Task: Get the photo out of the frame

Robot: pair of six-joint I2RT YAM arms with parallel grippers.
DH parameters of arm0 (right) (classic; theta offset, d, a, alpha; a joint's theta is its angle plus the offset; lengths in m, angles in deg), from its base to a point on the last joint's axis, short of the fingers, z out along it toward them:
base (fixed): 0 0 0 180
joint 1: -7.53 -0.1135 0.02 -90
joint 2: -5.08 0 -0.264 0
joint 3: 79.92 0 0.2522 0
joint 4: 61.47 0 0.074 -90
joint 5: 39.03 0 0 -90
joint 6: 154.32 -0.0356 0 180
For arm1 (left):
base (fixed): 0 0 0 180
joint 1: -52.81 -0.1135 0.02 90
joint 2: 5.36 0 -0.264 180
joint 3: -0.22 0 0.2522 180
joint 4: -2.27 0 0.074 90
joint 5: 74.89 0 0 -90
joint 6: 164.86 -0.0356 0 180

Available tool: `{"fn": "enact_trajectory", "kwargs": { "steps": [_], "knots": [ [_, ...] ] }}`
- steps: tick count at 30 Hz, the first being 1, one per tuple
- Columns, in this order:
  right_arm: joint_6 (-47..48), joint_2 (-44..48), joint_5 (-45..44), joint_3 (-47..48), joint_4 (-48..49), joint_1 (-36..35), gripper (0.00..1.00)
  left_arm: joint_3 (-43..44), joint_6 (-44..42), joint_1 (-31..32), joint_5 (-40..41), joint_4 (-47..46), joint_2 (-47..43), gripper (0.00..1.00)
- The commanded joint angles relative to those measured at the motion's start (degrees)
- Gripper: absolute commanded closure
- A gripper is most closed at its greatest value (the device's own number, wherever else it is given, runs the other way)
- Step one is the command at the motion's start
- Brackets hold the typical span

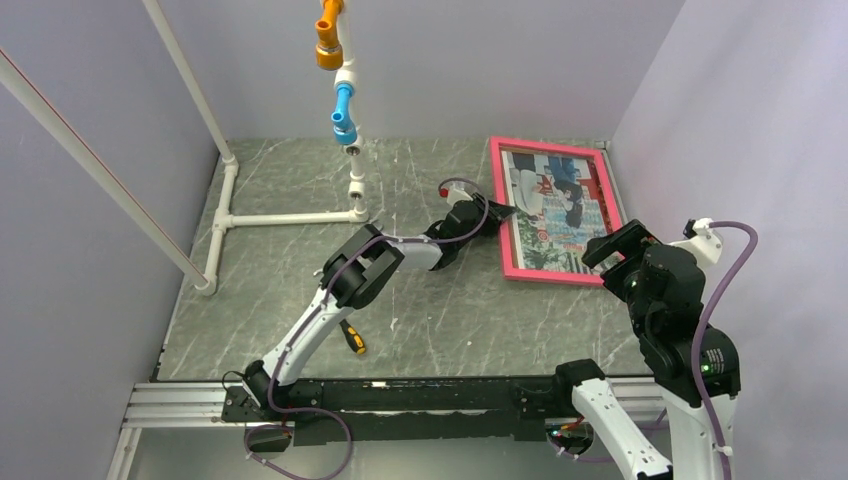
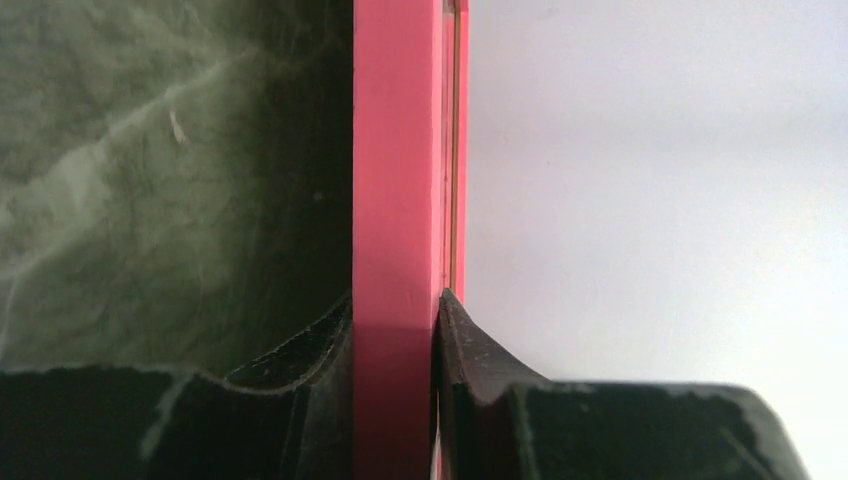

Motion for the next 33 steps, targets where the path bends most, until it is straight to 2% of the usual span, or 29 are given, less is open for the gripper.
{"fn": "enact_trajectory", "kwargs": {
  "steps": [1,9,13,16,18,20,23,25,26,27,28,33],
  "knots": [
    [1.4,1.0,0.6,1.5,-0.4,-0.1,0.11,7.8,-0.4,-0.5,8.5,2.2,3.7,1.00],
    [1.5,1.5,1.4,0.8,-0.3,-0.1,0.10,18.4,-0.1,-0.2,9.2,7.0,10.0,1.00],
    [1.4,1.9,1.3,0.7,-0.3,-0.1,0.10,19.9,-1.3,-0.4,8.2,9.2,10.5,1.00],
    [1.6,2.4,2.0,-0.3,0.0,-0.1,0.10,19.5,-3.0,-0.7,6.6,11.8,9.4,0.88],
    [2.8,2.4,3.8,-1.2,0.6,-0.1,0.10,21.1,-4.7,-1.0,4.6,16.9,8.9,0.72],
    [4.7,2.4,5.5,-1.4,1.4,-0.1,0.09,20.8,-7.0,-1.4,2.6,18.0,7.9,0.50],
    [7.1,2.4,7.4,-1.4,2.2,-0.1,0.06,18.0,-8.2,-2.0,-0.7,18.5,5.1,0.37],
    [8.6,1.9,8.4,-1.1,2.4,-0.1,0.05,17.3,-9.4,-2.7,-3.5,19.9,3.5,0.20],
    [8.9,1.5,8.8,-0.8,2.1,-0.1,0.04,17.1,-10.2,-2.9,-4.8,20.9,-1.9,0.15],
    [9.2,0.8,9.4,-0.6,1.9,-0.1,0.04,16.7,-11.1,-3.2,-6.3,21.6,1.1,0.12],
    [9.3,0.2,9.8,-0.4,1.6,-0.1,0.03,15.5,-12.3,-3.3,-7.6,21.9,0.0,0.11],
    [11.6,-3.1,13.8,-1.2,1.5,-0.1,0.00,9.4,-20.4,-4.1,-15.6,29.0,-9.4,0.04]
  ]
}}
